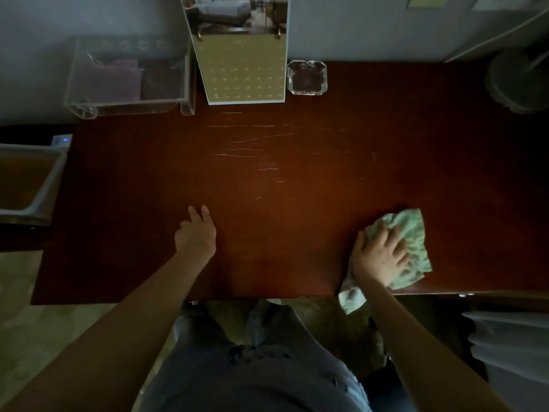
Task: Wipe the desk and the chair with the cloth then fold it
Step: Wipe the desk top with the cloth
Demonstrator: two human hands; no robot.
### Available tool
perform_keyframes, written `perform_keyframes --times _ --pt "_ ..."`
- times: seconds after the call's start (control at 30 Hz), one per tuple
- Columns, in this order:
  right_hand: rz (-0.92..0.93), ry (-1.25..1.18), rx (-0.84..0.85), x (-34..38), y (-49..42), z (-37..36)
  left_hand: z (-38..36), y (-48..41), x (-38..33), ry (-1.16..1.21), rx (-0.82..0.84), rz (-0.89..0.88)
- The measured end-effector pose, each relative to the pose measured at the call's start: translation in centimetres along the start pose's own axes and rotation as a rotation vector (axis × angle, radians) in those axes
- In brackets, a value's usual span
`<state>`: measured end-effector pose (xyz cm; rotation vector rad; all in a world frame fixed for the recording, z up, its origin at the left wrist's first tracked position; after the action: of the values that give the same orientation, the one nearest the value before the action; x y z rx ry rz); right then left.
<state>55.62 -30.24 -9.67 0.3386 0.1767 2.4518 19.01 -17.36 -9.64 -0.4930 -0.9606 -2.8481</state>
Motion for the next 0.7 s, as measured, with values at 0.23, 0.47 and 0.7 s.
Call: perform_keyframes --times 0.23,0.47,0.7 --pt "0.784 0.144 0.320 16.6 6.8 -5.9 -0.1 0.6 0.2 -0.016 0.044 0.012" --pt "1.079 0.137 0.387 19.0 9.2 -6.9 -1.9 1.7 0.1 -0.015 0.138 -0.018" --pt "0.335 0.041 0.133 3.6 -4.1 -0.1 -1.9 1.7 0.3 0.048 0.111 -0.032"
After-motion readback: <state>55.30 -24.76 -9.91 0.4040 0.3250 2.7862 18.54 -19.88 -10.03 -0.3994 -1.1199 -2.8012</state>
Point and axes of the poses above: each hand's wrist, its own y-axis away from the middle knuckle, its own z-axis out of the back of the hand, x = y × z, the point moved 10 cm from there along -y, towards the middle knuckle, and after that the axes turned 9 degrees about z, right-handed, at the moved point
